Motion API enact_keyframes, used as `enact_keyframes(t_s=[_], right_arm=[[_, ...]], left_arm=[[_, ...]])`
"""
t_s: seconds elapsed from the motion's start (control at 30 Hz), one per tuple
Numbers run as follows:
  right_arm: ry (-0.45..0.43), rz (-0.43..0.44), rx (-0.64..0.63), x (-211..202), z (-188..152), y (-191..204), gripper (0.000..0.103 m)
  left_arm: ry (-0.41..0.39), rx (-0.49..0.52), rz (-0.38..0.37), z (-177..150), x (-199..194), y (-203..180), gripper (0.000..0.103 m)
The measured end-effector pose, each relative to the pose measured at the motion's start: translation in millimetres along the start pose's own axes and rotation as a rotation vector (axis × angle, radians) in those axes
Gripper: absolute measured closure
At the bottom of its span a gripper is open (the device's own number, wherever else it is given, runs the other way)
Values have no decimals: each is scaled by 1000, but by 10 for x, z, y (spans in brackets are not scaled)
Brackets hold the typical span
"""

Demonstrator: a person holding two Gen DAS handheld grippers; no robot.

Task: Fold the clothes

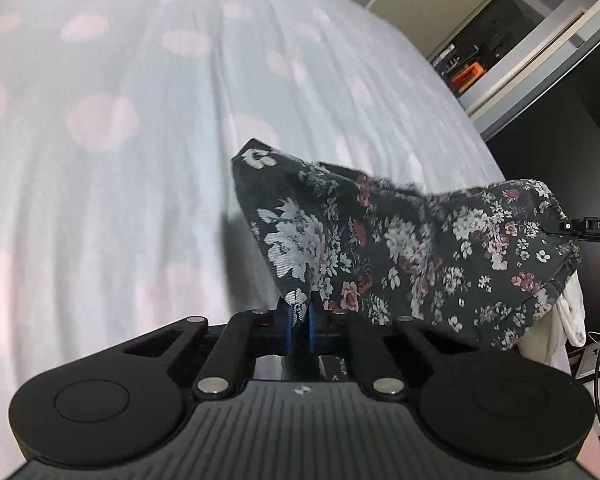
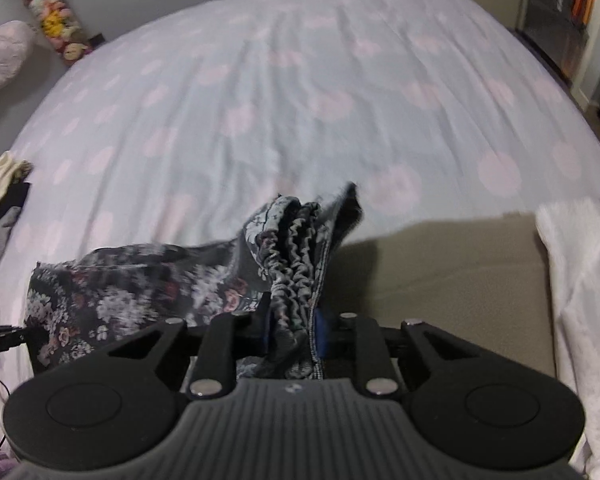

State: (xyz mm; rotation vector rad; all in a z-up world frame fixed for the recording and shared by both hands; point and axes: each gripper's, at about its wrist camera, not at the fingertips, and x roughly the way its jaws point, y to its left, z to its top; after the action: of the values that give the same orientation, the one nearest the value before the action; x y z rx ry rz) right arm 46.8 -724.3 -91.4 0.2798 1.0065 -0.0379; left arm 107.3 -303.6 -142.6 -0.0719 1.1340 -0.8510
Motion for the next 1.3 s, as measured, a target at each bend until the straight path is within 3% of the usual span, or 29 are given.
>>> enact_keyframes(t_s=[0.23, 0.47, 0.63, 0.87, 0.97, 1.07, 1.13, 1.3], right_arm=[[-73, 111, -65, -96, 43, 780, 82], [-109, 288, -89, 271, -106, 1727, 82], [-69, 372, -68, 690, -372, 2215, 82], [10, 308, 2, 1127, -655, 2241, 82], [41, 279, 30, 1287, -755, 2230, 82], [78, 254, 34, 1393, -768, 2206, 81], [93, 234, 37, 1469, -764, 2216, 75], [69, 235, 81, 1539, -709, 2113, 57]], left_arm=[[-94, 12, 112, 24, -814, 498, 98], [-132, 8, 299, -65, -1645, 1241, 98], [-109, -54, 404, -227, -1840, 1704, 98], [-88, -158, 448, -500, -1562, 2088, 96], [-91, -194, 454, -468, -1446, 2180, 88], [-96, -221, 477, -448, -1448, 2209, 73], [-111, -210, 518, -456, -1484, 2170, 60], [-188, -106, 659, -440, -1613, 1871, 58]])
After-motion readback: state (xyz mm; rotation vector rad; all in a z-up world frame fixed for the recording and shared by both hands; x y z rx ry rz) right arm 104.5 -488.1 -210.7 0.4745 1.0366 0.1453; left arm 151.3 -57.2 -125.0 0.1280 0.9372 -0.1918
